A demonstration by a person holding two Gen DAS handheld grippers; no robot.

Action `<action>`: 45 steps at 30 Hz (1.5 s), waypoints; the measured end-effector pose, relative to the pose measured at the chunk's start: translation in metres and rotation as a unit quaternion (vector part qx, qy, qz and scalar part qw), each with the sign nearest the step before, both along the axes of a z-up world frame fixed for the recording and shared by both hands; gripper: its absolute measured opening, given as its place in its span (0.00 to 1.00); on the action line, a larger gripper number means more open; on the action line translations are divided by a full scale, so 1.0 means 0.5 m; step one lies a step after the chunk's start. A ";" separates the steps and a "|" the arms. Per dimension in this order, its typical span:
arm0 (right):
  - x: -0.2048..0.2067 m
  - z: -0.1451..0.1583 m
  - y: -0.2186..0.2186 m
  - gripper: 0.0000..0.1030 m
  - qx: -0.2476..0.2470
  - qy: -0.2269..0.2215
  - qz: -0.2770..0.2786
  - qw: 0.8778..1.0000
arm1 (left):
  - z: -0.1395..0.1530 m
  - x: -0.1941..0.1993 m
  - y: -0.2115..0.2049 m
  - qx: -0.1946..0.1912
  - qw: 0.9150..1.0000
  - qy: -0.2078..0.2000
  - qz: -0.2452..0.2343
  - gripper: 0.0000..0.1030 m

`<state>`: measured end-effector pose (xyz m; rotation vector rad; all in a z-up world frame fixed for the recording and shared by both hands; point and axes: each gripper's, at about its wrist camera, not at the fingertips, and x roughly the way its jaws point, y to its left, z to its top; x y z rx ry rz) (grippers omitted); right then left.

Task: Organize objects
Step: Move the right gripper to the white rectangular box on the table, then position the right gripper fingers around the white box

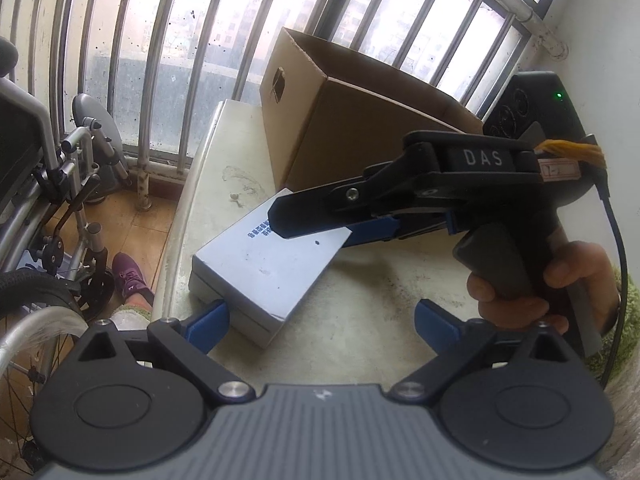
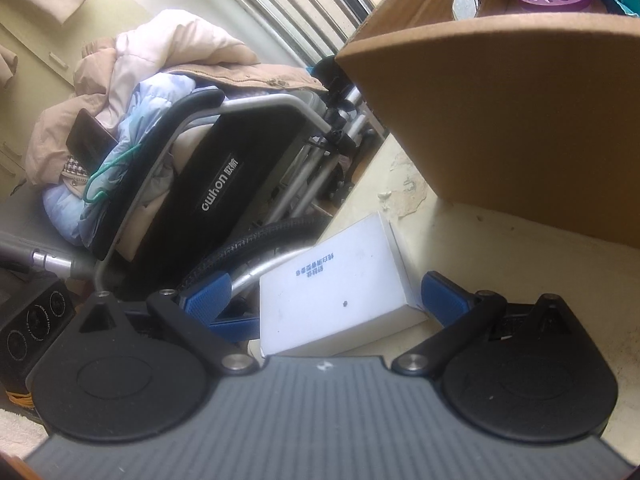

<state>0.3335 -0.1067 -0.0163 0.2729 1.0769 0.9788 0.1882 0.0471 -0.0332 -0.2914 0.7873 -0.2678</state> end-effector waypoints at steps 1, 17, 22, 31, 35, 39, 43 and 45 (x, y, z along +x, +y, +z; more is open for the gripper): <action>0.000 -0.001 0.000 0.99 0.000 0.000 0.000 1.000 | -0.002 0.001 0.001 -0.005 1.000 0.003 0.002 0.97; -0.018 -0.007 -0.073 1.00 0.008 0.009 -0.033 0.999 | -0.004 0.017 -0.057 0.015 0.999 0.000 -0.039 0.97; -0.028 -0.013 -0.131 1.00 0.016 0.016 -0.068 0.997 | -0.006 0.039 -0.094 0.021 0.997 -0.004 -0.069 0.97; -0.053 -0.024 -0.246 1.00 0.032 0.022 -0.142 0.989 | -0.012 0.075 -0.169 0.028 0.991 -0.012 -0.127 0.99; -0.062 -0.028 -0.281 1.00 0.037 0.023 -0.166 0.985 | -0.014 0.088 -0.193 0.027 0.989 -0.014 -0.142 0.99; -0.070 -0.031 -0.307 1.00 0.042 0.023 -0.187 0.981 | -0.014 0.093 -0.207 0.026 0.988 -0.016 -0.154 0.99; -0.074 -0.035 -0.324 1.00 0.047 0.026 -0.202 0.978 | -0.016 0.098 -0.216 0.027 0.986 -0.017 -0.161 0.99; -0.074 -0.038 -0.329 1.00 0.049 0.030 -0.206 0.977 | -0.015 0.103 -0.215 0.027 0.986 -0.017 -0.163 0.99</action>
